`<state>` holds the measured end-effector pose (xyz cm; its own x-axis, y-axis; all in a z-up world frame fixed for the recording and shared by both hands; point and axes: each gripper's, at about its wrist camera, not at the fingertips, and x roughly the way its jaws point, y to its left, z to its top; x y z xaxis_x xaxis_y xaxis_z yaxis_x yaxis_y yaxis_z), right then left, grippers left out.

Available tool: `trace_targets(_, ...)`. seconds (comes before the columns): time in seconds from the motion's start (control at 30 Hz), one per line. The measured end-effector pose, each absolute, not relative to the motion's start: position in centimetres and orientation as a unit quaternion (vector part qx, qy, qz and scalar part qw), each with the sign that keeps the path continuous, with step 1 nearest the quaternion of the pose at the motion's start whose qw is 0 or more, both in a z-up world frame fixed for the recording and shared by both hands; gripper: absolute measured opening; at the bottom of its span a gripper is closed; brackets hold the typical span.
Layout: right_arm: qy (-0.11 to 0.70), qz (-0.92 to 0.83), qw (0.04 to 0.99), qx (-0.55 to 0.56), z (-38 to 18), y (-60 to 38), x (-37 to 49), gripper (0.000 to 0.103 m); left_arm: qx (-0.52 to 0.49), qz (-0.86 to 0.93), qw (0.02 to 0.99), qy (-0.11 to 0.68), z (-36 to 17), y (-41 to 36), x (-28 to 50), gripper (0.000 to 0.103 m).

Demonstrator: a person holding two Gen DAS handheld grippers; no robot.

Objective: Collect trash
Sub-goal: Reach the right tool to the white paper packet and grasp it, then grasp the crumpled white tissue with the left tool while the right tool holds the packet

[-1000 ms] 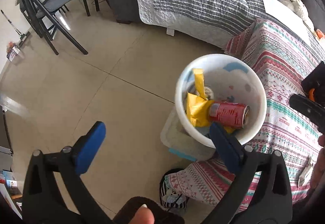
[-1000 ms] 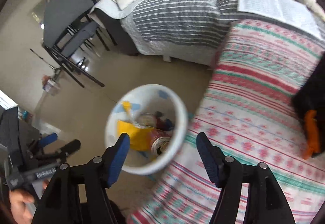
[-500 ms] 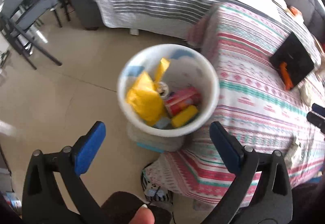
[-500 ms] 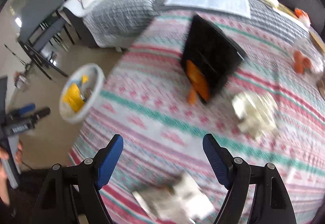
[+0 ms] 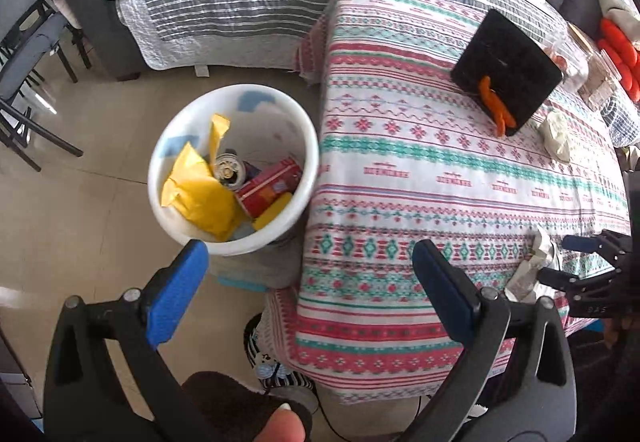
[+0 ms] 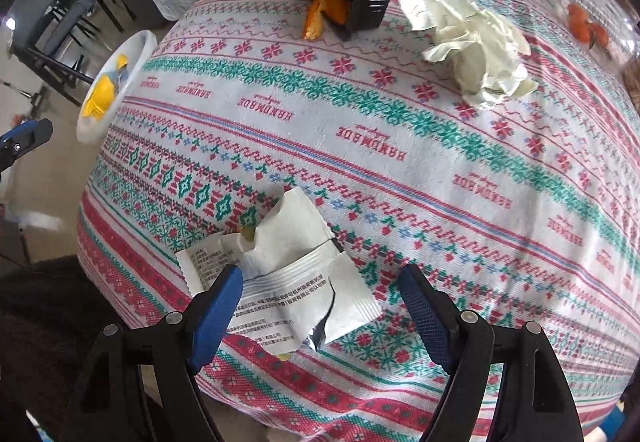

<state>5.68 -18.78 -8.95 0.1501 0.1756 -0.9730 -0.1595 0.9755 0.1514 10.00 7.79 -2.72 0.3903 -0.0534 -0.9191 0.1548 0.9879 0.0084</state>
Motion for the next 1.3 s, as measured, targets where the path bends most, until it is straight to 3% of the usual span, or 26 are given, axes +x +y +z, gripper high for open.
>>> trace_targets(0.1,0.638,0.109,0.762,-0.007,-9.0,-18.0,5.4,0.081,0.047,-0.064,0.832,0.549,-2.8,7.4,9.8,0.102)
trace_targets(0.23,0.627,0.108,0.770,-0.042,-9.0,-16.2,4.7,0.068,0.043,-0.062,0.833,0.548,-2.7,7.1,9.5,0.101)
trace_targets(0.3,0.624,0.109,0.772,-0.050,-9.0,-15.8,4.4,0.060,0.044,-0.063,0.834,0.546,-2.6,7.1,9.3,0.102)
trace_targets(0.47,0.619,0.125,0.773,-0.059,-8.1,-15.3,3.5,0.028,0.042,-0.061,0.837,0.542,-2.5,6.9,9.2,0.101)
trace_targets(0.67,0.586,0.112,0.803,-0.006,-4.8,-18.8,3.6,0.021,0.033,-0.077,0.839,0.537,-2.0,5.2,9.6,0.101)
trace_targets(0.87,0.544,0.011,0.836,0.073,-1.4,-27.4,3.9,0.021,0.044,-0.120,0.841,0.525,-1.2,-0.1,10.0,0.101)
trace_targets(1.2,0.516,-0.054,0.840,0.160,-0.7,-36.9,3.8,0.021,0.016,-0.215,0.838,0.501,-2.0,-11.2,10.9,0.101)
trace_targets(1.3,0.513,-0.067,0.838,0.175,-1.2,-38.4,3.3,0.021,0.001,-0.234,0.837,0.494,-2.7,-14.0,10.8,0.093)
